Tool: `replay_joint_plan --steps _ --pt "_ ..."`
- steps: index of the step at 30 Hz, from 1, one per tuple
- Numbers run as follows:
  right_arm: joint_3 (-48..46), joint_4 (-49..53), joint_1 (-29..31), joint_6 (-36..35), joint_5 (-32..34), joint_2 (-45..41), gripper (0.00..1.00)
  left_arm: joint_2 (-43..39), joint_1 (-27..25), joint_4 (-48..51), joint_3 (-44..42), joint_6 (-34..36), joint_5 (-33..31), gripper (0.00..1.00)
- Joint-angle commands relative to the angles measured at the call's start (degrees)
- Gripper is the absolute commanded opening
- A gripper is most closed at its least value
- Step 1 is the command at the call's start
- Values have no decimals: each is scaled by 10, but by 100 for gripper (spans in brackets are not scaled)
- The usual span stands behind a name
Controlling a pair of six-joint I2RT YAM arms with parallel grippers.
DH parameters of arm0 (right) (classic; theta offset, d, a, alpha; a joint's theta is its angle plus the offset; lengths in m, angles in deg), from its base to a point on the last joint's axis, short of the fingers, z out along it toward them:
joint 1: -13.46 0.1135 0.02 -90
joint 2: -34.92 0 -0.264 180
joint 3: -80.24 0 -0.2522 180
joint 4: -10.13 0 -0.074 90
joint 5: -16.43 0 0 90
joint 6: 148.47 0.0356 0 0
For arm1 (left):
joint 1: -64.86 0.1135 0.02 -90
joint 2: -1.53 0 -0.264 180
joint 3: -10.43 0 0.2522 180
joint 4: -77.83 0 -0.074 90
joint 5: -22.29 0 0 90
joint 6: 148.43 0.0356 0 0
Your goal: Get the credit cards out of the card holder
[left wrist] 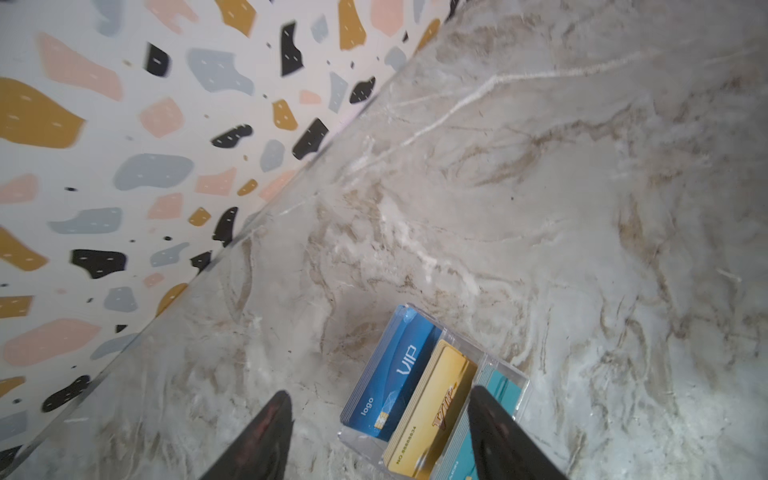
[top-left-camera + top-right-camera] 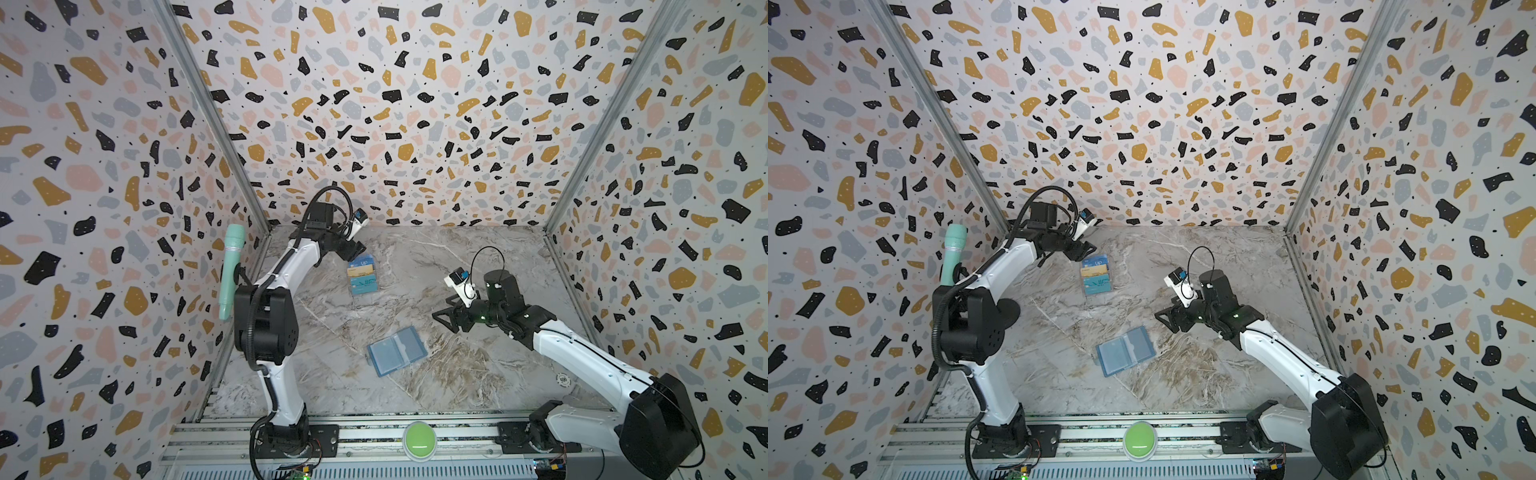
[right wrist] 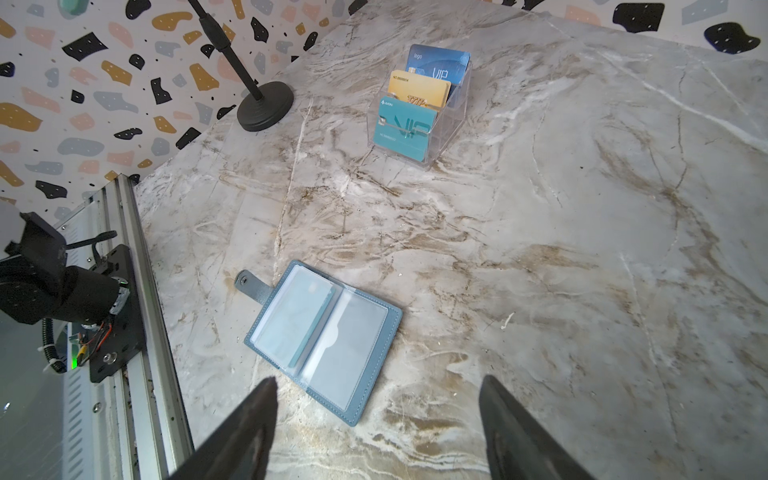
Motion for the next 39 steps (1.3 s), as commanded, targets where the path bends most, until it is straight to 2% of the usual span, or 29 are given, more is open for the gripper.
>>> replay_joint_plan --steps 1,3,8,10,12,14,18,20,22,25,28,34,39 --pt "1 -4 3 24 6 -6 77 -48 3 -5 -11 -79 -28 71" --pt "1 0 16 37 46 -4 77 -88 3 -23 -50 -113 -36 71" --pt "18 30 96 51 194 27 77 -228 3 -126 -226 -260 -66 69" --pt "22 30 123 57 220 43 77 -274 3 -148 -292 -320 -65 69" --pt "23 24 150 60 229 58 77 -315 1 -171 -358 -371 -55 69" --pt "25 14 179 61 237 79 77 -355 0 -193 -426 -423 -73 69" --pt "39 7 216 57 229 136 79 -410 -4 -212 -526 -477 -80 69" --pt "51 -1 234 62 226 167 81 -434 -18 -212 -557 -496 -85 69" --pt "63 -11 252 69 227 190 82 -454 -53 -214 -584 -513 -115 69" --pt "86 -20 274 86 239 229 82 -467 -119 -218 -608 -537 -164 69" --pt "109 -23 293 103 255 264 83 -465 -152 -234 -635 -568 -198 65" --pt "110 -38 299 132 279 274 83 -430 -191 -265 -692 -603 -205 59" --pt "99 -38 297 133 291 259 83 -419 -224 -277 -722 -631 -201 47"
